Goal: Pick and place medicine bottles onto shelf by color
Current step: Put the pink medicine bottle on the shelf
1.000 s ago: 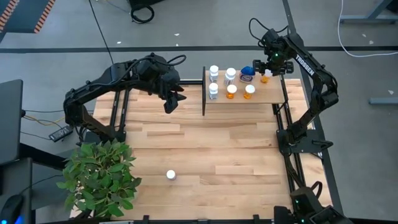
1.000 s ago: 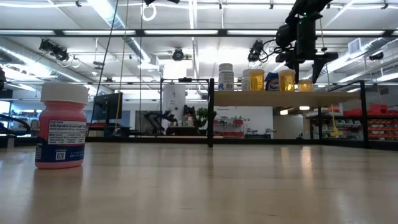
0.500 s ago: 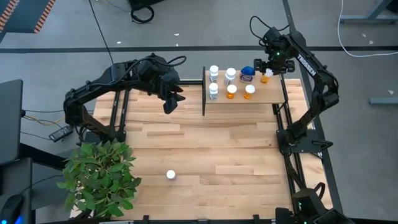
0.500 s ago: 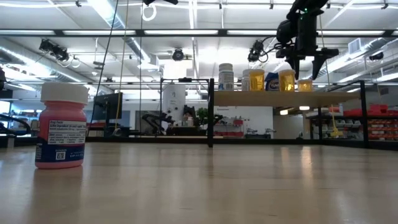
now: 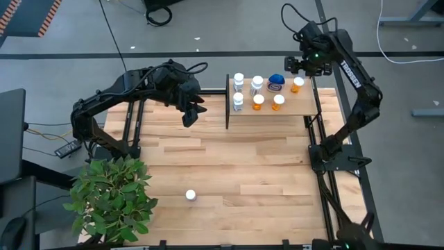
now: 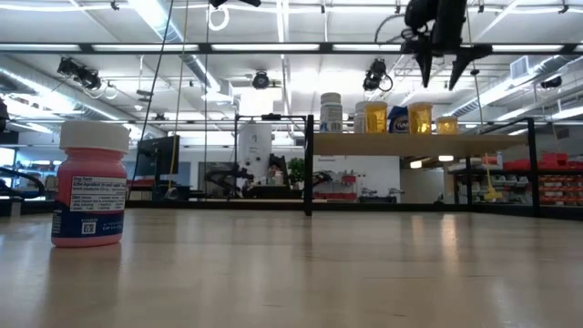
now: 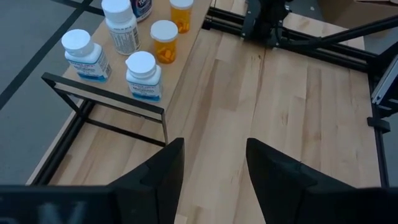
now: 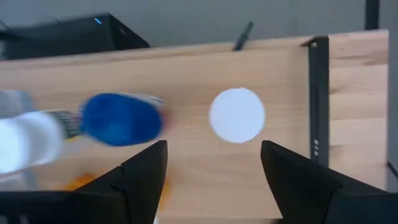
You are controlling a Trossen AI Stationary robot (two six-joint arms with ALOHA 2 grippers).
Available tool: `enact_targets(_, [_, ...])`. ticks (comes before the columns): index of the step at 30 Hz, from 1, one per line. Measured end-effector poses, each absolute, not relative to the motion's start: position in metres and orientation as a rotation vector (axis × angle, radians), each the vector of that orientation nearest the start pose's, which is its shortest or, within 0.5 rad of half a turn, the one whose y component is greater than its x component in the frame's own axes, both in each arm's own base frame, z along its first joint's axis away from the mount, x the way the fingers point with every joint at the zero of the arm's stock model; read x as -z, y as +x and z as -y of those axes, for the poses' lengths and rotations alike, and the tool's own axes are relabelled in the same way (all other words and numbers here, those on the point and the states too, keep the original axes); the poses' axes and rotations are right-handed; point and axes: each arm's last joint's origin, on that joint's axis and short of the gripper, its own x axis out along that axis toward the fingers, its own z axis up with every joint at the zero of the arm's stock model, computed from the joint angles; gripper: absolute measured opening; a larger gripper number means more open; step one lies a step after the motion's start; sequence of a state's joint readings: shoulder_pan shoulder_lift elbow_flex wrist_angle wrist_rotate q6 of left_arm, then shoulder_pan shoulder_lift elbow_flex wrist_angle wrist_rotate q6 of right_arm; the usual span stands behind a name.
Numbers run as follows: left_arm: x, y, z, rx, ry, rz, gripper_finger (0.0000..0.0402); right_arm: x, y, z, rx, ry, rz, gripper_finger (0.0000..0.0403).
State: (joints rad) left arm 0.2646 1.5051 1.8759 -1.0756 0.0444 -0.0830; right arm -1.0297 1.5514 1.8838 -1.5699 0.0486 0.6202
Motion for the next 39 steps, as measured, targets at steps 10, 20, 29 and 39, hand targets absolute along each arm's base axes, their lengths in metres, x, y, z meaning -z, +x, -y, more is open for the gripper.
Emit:
enact_targets(10, [-0.449,0.273,-0.073,-0.231,-0.165,-0.691,0.0174,-0.435,0.161,0.167,1.179,1.097,-0.754,0.0267])
enact_targets(20, [-0.444,0.271,-0.061,-0.116,-0.192,-0.765,0.0174,-0.44,0.201,0.098,0.987,1.057,-0.802,0.0267])
enact_targets(29, [-0.436,0.268,-0.028,0.006,-0.137,-0.897,0.0174,-0.44,0.222,0.031,0.858,0.971,-0.838,0.0267])
enact_targets(39, [-0.407,0.277,0.011,0.01,-0.241,-1.08,0.0208,-0.44,0.222,-0.021,0.636,0.794,-0.946,0.0267])
